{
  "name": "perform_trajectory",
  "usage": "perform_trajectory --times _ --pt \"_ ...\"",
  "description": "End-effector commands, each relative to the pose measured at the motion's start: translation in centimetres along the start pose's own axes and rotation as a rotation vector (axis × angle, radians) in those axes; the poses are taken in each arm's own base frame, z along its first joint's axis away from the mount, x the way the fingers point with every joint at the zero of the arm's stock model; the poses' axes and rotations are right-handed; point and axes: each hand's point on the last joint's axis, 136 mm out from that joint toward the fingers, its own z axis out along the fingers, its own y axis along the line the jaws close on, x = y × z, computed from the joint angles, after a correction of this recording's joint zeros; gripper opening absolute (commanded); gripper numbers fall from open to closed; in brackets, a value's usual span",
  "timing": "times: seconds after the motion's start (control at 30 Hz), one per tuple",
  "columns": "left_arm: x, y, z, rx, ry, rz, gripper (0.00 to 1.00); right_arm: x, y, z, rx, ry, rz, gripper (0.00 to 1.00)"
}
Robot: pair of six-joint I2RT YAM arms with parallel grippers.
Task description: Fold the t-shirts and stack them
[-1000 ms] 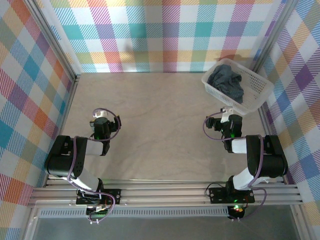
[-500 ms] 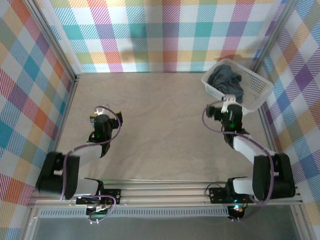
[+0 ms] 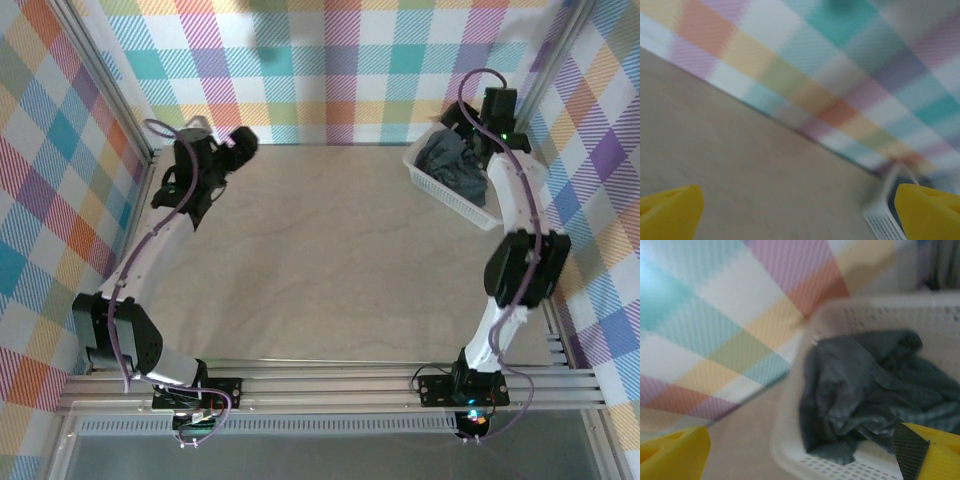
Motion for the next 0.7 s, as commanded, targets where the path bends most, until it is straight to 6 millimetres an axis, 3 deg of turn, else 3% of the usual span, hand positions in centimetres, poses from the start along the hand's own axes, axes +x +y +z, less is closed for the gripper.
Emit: perform_trajectory --times 0.0,0.2,0.37,0.43,0.57,0.67 --pt "2.5 -6.9 -1.6 0.226 0.143 -0.001 0.97 4.5 -4.7 2.9 0.143 0.220 0.070 0.95" --pt "6.6 -9.7 -3.4 0.269 0.232 0.047 0.95 8.9 -9.3 9.3 0.211 0.401 0.162 0.95" --pt "7.2 -10.8 -5.1 0.303 0.226 0.048 0.94 11.3 -10.6 12.7 0.191 0.487 0.214 0.88" --pt "7.0 -10.9 -5.5 0.297 0.219 0.051 0.94 11.5 -11.0 13.5 0.184 0.491 0.246 0.75" --pt "6.6 -11.0 -6.2 0.287 0.205 0.069 0.93 9.7 -9.6 13.9 0.104 0.422 0.248 0.21" --pt "6.6 -10.9 -6.4 0.283 0.205 0.076 0.93 6.5 -8.0 12.4 0.063 0.286 0.212 0.01"
